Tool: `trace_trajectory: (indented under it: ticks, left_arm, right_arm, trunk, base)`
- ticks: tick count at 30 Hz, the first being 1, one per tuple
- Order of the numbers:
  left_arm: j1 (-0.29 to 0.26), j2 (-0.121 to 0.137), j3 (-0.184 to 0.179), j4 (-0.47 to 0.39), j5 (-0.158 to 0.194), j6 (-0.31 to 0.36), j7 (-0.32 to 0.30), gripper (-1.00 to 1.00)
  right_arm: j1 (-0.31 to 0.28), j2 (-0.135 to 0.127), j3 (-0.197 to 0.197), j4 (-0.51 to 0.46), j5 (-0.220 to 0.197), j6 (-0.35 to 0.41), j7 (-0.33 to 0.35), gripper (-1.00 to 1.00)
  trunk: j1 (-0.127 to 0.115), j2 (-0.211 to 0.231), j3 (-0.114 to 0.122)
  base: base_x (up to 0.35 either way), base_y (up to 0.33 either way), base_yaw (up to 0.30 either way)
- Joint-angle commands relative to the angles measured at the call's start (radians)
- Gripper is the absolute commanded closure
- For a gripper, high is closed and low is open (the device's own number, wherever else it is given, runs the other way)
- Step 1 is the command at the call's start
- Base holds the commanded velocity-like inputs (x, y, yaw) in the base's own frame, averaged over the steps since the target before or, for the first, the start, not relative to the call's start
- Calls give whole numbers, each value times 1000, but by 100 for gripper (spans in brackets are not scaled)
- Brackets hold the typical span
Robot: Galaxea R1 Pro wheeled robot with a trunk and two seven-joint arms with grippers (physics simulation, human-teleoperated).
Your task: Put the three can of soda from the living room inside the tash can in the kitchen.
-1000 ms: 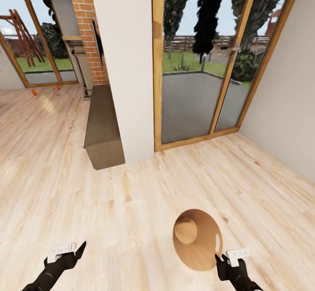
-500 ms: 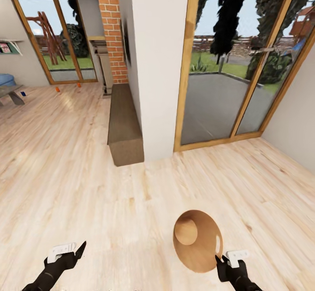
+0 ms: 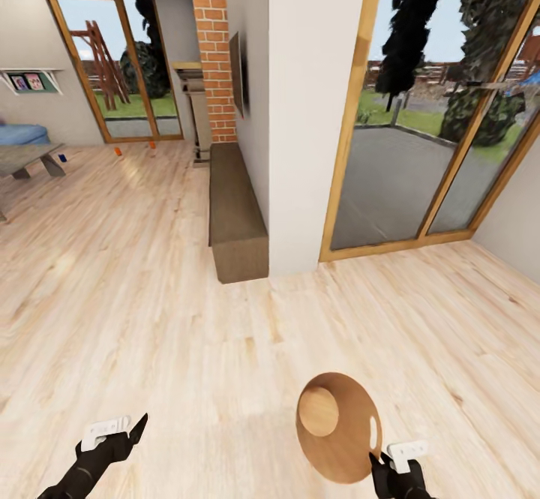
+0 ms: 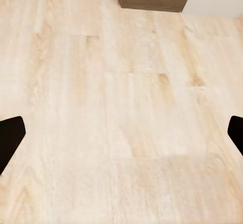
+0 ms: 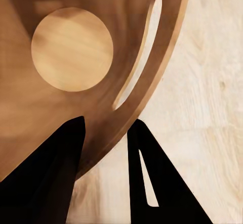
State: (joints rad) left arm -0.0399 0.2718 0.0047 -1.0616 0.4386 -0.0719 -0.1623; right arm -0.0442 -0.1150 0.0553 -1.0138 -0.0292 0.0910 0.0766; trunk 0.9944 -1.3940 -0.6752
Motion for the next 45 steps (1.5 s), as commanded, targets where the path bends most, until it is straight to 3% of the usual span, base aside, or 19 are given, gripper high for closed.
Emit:
trace_trajectory:
  ticks: [1, 5, 21, 45]
  left_arm:
    - [0, 0, 0, 0, 0, -1, 0, -100]
    - [0, 0, 0, 0, 0, -4, 0, -100]
    - [0, 0, 0, 0, -1, -5, 1, -100]
    - [0, -2, 2, 0, 2, -5, 10, -100]
  right_arm:
    - [-1, 1, 1, -1, -3, 0, 2, 100]
    - [-1, 21, 3, 0, -2, 0, 0, 100]
    - [-1, 25, 4, 0, -2, -1, 0, 100]
    - [-1, 23, 5, 9, 1, -1, 0, 100]
  trunk:
    - [0, 0, 0]
    - [0, 0, -1]
    - [0, 0, -6]
    - [0, 0, -6]
  base:
    - [0, 281, 2]
    - [0, 273, 51]
    - [0, 169, 154]
    - [160, -42, 1]
